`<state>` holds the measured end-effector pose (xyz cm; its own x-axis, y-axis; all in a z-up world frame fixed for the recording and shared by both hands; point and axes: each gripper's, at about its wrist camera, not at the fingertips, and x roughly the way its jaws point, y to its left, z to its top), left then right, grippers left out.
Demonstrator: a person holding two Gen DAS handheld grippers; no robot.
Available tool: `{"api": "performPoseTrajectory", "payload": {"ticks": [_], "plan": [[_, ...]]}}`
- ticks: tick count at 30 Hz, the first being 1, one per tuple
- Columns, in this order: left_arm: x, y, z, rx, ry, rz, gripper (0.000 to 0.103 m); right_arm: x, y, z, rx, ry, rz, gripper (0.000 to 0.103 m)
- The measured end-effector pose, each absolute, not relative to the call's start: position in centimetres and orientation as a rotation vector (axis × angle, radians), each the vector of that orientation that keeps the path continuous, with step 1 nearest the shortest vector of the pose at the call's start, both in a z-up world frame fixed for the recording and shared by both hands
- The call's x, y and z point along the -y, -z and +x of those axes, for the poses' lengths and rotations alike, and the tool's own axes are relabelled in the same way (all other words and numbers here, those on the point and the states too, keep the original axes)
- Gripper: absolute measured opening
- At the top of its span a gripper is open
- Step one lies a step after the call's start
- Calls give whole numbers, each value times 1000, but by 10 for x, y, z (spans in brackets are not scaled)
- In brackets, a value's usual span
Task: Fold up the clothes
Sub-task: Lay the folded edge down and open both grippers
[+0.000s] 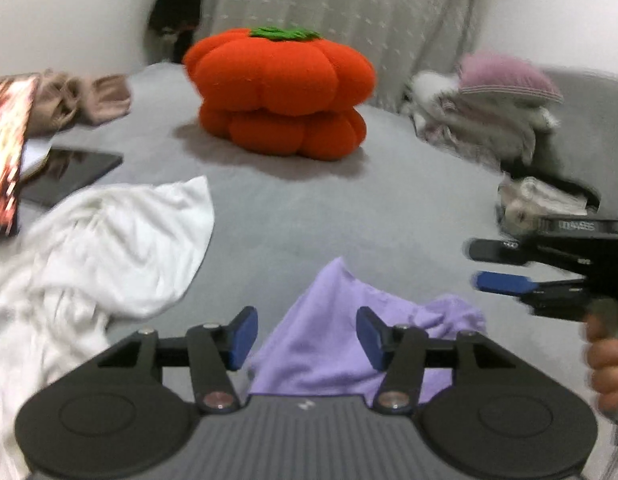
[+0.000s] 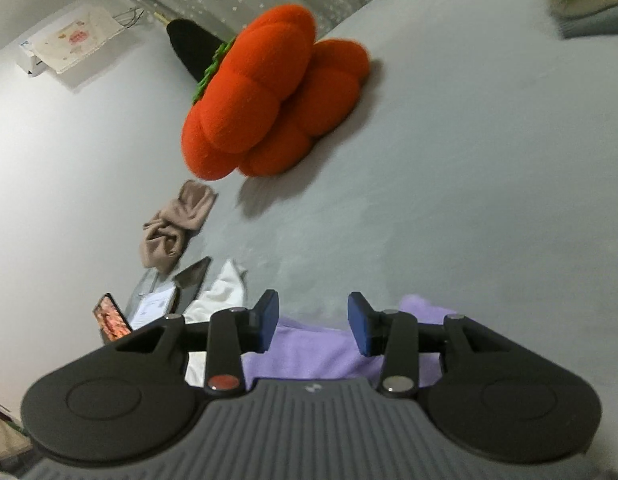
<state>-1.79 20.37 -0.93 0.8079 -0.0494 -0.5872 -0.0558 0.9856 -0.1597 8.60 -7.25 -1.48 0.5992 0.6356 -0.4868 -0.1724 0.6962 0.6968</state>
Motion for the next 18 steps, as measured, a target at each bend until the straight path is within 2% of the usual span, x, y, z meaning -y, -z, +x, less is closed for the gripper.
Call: {"api": "performPoseTrajectory", "payload": {"ticks": [10, 12, 13, 16, 17, 18], "plan": [[-191, 38, 37, -670, 27, -81, 53, 89, 36, 57, -770, -488, 562, 43], [-194, 41, 39, -667, 13, -110, 42, 86, 38, 51, -759, -501, 530, 43], [-196, 43, 40, -666, 6, -125, 42, 81, 39, 47, -751, -511, 502, 43], [-200, 47, 43, -662, -15, -168, 28, 65, 39, 37, -707, -529, 379, 43], [-202, 49, 44, -660, -23, -183, 15, 58, 39, 35, -689, -533, 329, 43], [-203, 50, 45, -659, -30, -198, 11, 52, 39, 33, -672, -537, 282, 43]]}}
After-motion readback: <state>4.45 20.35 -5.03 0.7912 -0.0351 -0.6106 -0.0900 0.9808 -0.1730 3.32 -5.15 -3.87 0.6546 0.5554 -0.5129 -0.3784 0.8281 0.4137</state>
